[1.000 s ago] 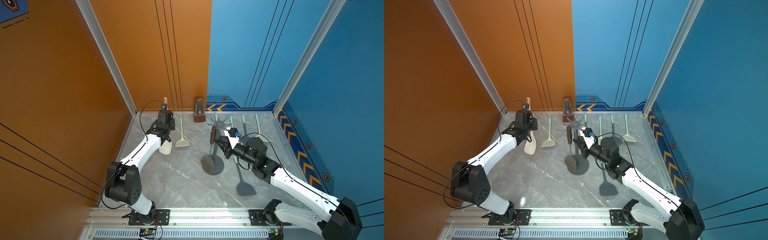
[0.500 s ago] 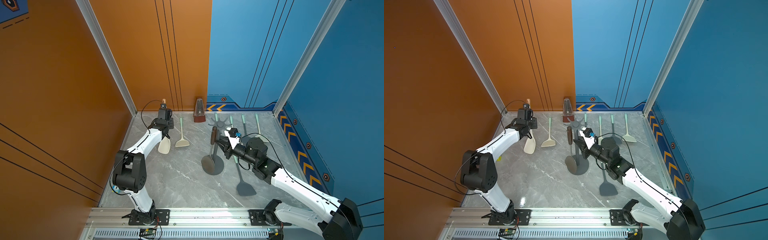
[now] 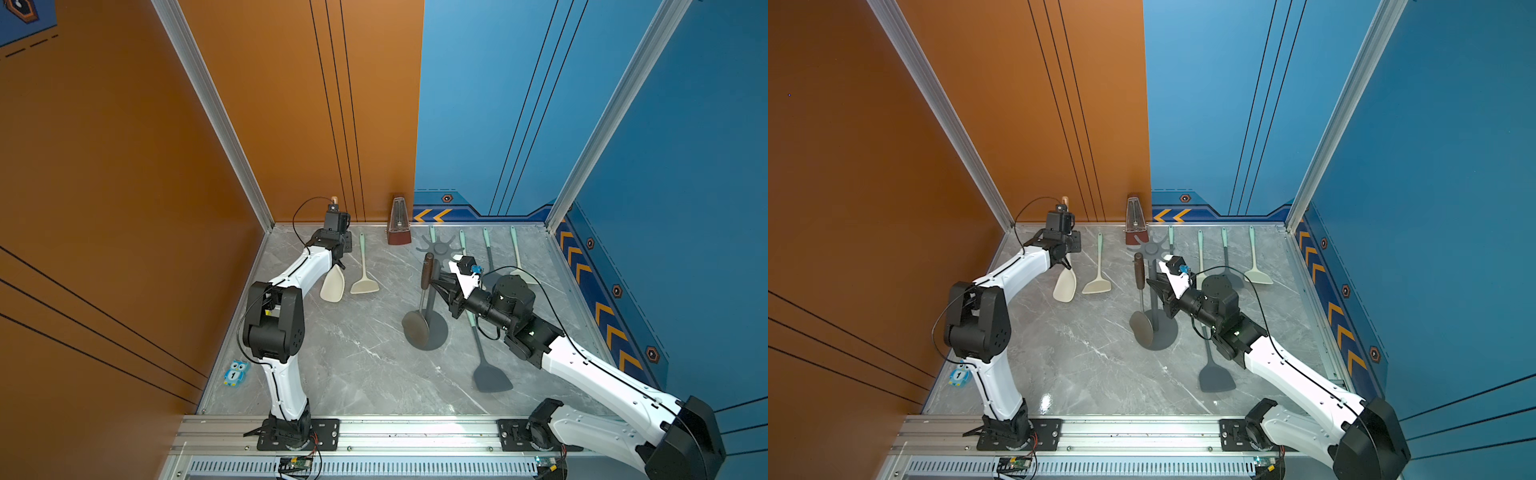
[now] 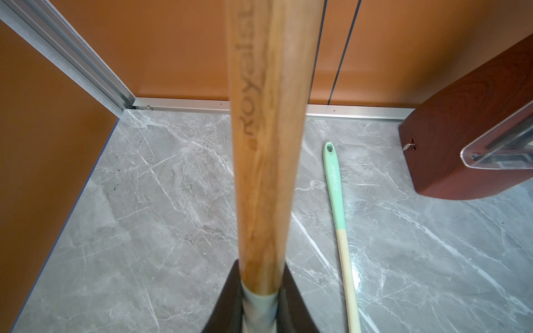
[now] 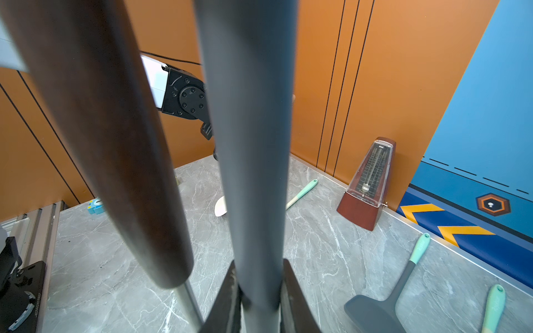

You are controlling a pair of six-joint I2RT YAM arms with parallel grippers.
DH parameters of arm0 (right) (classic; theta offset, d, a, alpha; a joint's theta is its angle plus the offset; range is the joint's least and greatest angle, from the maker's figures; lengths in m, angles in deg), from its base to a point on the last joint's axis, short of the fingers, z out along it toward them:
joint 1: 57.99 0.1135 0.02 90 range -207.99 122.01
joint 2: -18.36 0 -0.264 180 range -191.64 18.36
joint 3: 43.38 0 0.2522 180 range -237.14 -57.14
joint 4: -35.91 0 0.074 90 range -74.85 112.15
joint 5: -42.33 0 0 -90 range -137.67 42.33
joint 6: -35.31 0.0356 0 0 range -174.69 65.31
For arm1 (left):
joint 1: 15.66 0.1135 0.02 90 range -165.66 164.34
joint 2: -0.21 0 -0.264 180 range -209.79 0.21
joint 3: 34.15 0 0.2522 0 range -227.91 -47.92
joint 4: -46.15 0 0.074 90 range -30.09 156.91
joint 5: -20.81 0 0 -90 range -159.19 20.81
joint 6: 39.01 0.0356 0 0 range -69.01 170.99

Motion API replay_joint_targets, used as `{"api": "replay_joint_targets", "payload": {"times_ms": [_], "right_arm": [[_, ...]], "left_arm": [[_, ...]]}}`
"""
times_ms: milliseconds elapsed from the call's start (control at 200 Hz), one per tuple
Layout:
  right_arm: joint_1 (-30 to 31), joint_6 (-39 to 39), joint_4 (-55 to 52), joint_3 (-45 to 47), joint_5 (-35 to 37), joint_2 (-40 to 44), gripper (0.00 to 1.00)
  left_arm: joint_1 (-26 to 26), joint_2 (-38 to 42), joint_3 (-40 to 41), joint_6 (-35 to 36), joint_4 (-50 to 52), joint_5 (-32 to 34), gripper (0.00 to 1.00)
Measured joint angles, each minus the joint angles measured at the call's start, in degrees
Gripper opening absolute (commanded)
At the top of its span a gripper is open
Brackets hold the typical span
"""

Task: Take the spatula off the kitchen utensil rack
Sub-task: Place the spatula at the center of the board.

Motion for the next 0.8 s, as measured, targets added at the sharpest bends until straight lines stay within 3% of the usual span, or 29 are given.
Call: {"api": "replay_joint_targets", "payload": {"times_ms": [560,801], "right_arm": [[0.0,0.0,0.09,0.09,0.04,-0.09,0.0],[0.0,0.02,0.35,0.31,0.09,0.07,0.0]], "left_arm": [[0.0,-3.87,-3.39,-1.51,4.31,0.42,0.0],[0.0,-8.41,-10.82,-4.13,8.04,0.44,0.0]]}}
